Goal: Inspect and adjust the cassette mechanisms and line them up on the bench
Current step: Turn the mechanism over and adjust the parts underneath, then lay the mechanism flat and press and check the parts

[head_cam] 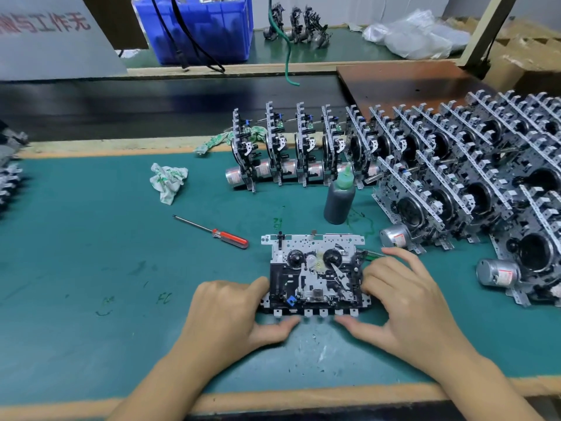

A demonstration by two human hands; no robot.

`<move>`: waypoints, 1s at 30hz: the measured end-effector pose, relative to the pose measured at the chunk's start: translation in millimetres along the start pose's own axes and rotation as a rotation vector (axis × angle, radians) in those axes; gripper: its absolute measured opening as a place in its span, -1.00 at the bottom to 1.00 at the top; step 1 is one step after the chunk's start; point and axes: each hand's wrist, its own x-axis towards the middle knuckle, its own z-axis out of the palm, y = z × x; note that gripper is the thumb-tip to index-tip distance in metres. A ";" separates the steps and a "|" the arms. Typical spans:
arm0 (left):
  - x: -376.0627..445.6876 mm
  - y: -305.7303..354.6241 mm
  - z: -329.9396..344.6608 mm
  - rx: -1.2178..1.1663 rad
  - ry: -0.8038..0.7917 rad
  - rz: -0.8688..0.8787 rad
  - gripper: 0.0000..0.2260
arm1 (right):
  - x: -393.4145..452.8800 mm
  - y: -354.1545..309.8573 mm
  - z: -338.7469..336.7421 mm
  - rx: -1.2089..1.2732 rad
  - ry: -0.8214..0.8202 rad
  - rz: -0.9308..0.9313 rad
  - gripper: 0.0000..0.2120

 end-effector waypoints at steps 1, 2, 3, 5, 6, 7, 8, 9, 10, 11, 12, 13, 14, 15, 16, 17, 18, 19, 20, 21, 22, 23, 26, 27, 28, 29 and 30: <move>-0.2 1.1 -0.6 -0.009 -0.013 -0.007 -0.47 | -0.1 -0.5 0.4 -0.003 0.006 0.011 -0.54; -0.3 2.0 -1.2 -0.011 -0.024 -0.024 -0.43 | -0.1 -1.3 0.4 -0.002 0.011 0.023 -0.54; 0.0 2.8 -1.4 -0.012 -0.030 -0.045 -0.41 | 0.3 -2.3 0.5 -0.001 0.014 0.032 -0.54; 0.9 4.4 -1.0 -0.017 -0.021 -0.093 -0.39 | 0.4 -4.7 0.7 -0.008 0.019 0.045 -0.53; 1.6 5.2 -0.1 -0.017 -0.009 -0.116 -0.39 | 0.7 -5.8 0.9 -0.012 0.018 0.048 -0.53; 1.8 6.0 1.0 -0.012 0.007 -0.133 -0.40 | 1.3 -6.7 1.1 -0.014 0.016 0.048 -0.53; 1.7 6.7 1.8 -0.002 0.024 -0.144 -0.40 | 1.7 -6.9 1.2 -0.010 0.013 0.048 -0.54; 1.6 7.5 2.3 0.011 0.037 -0.151 -0.39 | 1.9 -6.7 1.1 0.000 0.006 0.048 -0.54; 1.5 8.3 2.6 0.024 0.047 -0.156 -0.39 | 1.8 -6.1 0.6 0.016 -0.005 0.048 -0.54; 1.5 8.8 3.0 0.034 0.054 -0.161 -0.39 | 1.8 -5.1 0.0 0.038 -0.021 0.046 -0.53; 1.7 8.9 3.3 0.042 0.057 -0.166 -0.39 | 2.1 -4.5 -0.8 0.058 -0.036 0.043 -0.51; 2.2 8.8 3.7 0.044 0.056 -0.170 -0.40 | 2.8 -4.4 -1.1 0.069 -0.046 0.040 -0.50; 2.8 8.7 3.8 0.042 0.048 -0.174 -0.41 | 3.2 -4.8 -0.9 0.068 -0.046 0.037 -0.50; 3.5 8.2 3.8 0.035 0.036 -0.175 -0.42 | 3.3 -5.6 -0.1 0.056 -0.036 0.035 -0.51; 4.2 7.0 3.6 0.022 0.020 -0.171 -0.42 | 3.1 -6.3 0.9 0.036 -0.021 0.035 -0.53; 4.4 5.5 3.2 0.003 0.001 -0.161 -0.41 | 2.7 -6.8 1.8 0.010 -0.007 0.037 -0.54; 4.4 3.4 2.7 -0.013 -0.024 -0.144 -0.40 | 2.2 -6.8 2.2 -0.015 0.001 0.041 -0.55; 4.2 1.4 2.3 -0.020 -0.050 -0.121 -0.39 | 2.1 -6.2 2.2 -0.033 0.005 0.046 -0.55; 3.7 0.0 1.8 -0.022 -0.072 -0.099 -0.38 | 2.3 -5.3 1.8 -0.040 0.005 0.049 -0.55; 3.1 -0.7 1.4 -0.028 -0.088 -0.083 -0.38 | 2.6 -4.2 1.2 -0.040 0.001 0.049 -0.54; 2.2 -0.5 1.0 -0.038 -0.099 -0.074 -0.38 | 3.1 -3.4 0.5 -0.035 -0.004 0.048 -0.52; 1.3 -0.1 1.2 -0.046 -0.105 -0.064 -0.39 | 3.9 -2.9 0.1 -0.031 -0.005 0.050 -0.50; -0.9 0.6 1.7 -0.089 -0.094 0.013 -0.46 | 3.2 -5.6 0.1 -0.039 0.013 0.088 -0.46; -0.9 0.6 1.2 -0.113 -0.083 0.036 -0.50 | 2.3 -7.5 0.6 -0.047 0.022 0.107 -0.46; -0.6 0.4 0.6 -0.123 -0.074 0.047 -0.52 | 2.2 -8.8 0.9 -0.054 0.031 0.124 -0.47; -0.3 0.4 0.5 -0.113 -0.070 0.043 -0.52 | 2.9 -9.0 0.7 -0.059 0.037 0.134 -0.47; -0.2 0.8 0.8 -0.091 -0.073 0.025 -0.50 | 4.0 -8.0 0.4 -0.056 0.036 0.131 -0.48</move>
